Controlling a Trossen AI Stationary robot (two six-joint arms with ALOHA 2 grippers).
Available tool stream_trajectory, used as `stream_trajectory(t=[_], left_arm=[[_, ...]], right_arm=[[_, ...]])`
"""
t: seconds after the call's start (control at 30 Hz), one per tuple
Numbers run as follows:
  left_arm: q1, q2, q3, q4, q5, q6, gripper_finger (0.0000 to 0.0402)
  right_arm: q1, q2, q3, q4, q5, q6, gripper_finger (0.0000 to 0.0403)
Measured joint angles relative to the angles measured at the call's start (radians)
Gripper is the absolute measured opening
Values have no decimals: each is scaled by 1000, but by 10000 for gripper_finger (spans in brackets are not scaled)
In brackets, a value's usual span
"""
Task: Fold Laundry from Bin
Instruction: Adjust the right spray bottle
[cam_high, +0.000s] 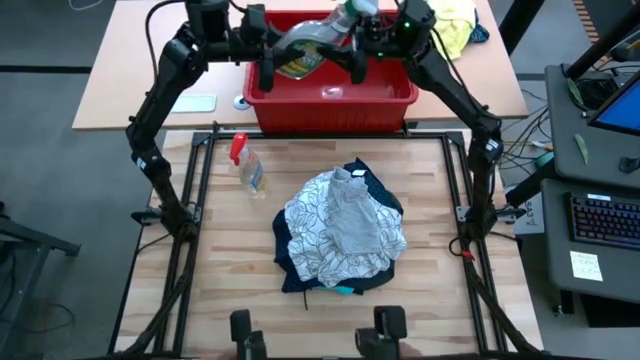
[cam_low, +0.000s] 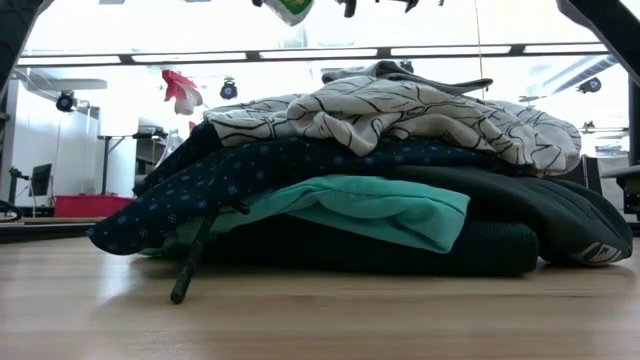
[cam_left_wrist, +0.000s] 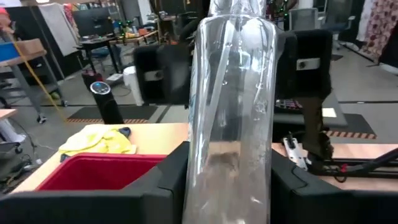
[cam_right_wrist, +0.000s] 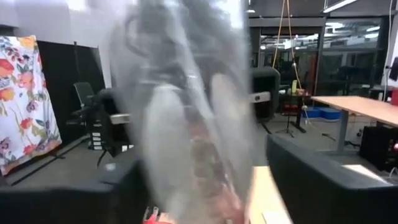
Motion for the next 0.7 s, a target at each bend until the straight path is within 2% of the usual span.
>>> stream_trajectory(t=[0.2,0.3,0.43,0.5,0.6,0.63,0.7], left_arm=[[-3,18,0,-17,-3,-22,222],[-3,21,1,-75,-1,-1,283],[23,4,6,-175,-1,23,341],[42,-13,6,-224,-4,33,356],[68,-31,6,-278,-43,34,365],[75,-38,6,-291,-56,33,365],[85,-52,5,-299,-82,30,364]], right_arm=[[-8,-8,4,-69,-12,-6,76],[-25,-30,11,-322,-18,-80,75],[-44,-63,1,-717,104,-268,75],[-49,-78,-2,-915,224,-335,75],[-51,-90,-16,-1206,529,-361,75],[-54,-93,-33,-1263,590,-347,75],[-67,-113,-103,-1272,620,-303,75]])
